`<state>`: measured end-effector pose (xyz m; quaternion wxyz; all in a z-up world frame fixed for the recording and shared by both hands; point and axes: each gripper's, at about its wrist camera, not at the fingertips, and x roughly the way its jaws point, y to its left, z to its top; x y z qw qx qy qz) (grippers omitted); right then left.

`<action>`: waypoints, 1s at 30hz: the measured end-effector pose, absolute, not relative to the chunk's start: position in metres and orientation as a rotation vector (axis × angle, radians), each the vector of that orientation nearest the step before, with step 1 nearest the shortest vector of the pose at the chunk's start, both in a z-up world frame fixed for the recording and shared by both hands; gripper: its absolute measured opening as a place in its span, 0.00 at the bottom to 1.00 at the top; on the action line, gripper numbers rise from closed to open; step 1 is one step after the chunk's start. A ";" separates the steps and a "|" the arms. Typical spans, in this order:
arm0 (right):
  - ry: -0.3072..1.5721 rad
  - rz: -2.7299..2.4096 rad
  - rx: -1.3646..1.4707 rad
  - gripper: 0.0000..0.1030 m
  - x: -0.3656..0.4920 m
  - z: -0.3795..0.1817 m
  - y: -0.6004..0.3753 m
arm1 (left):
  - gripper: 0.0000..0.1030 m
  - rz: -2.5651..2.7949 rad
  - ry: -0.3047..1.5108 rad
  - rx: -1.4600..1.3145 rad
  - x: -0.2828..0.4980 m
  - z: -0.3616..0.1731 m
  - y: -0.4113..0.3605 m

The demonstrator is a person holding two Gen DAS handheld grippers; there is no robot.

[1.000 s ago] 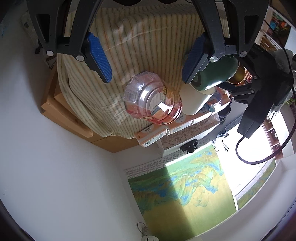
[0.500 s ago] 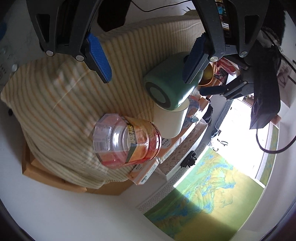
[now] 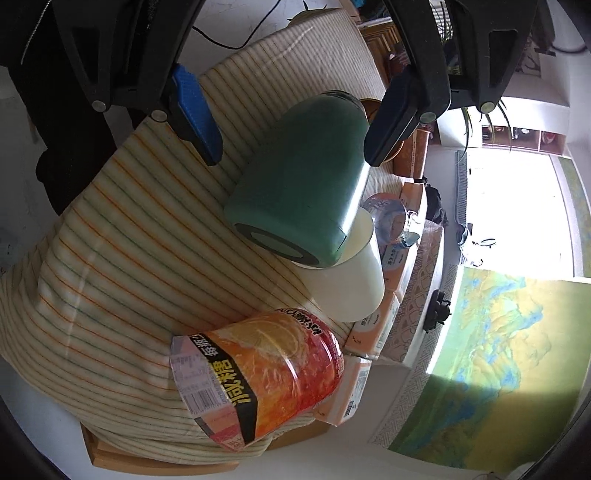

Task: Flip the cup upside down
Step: 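Grasp the thermos with the right tool while the left tool releases it, then rotate the held thermos with the right tool until its lid points up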

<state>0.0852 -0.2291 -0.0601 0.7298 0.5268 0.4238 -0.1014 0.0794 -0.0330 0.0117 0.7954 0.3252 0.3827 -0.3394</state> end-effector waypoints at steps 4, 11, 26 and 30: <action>0.944 -0.323 1.149 0.73 0.100 -0.056 -0.222 | 0.86 -0.713 0.813 0.653 0.062 -0.002 0.003; 0.976 -0.428 1.123 0.75 0.125 -0.051 -0.209 | 0.86 -0.710 0.830 0.598 0.054 -0.033 0.044; 1.025 -0.513 1.128 0.80 0.152 -0.064 -0.197 | 0.86 -0.729 0.812 0.579 0.070 -0.056 0.063; 1.052 -0.500 1.133 0.80 0.158 -0.072 -0.193 | 0.86 -0.736 0.816 0.570 0.075 -0.062 0.068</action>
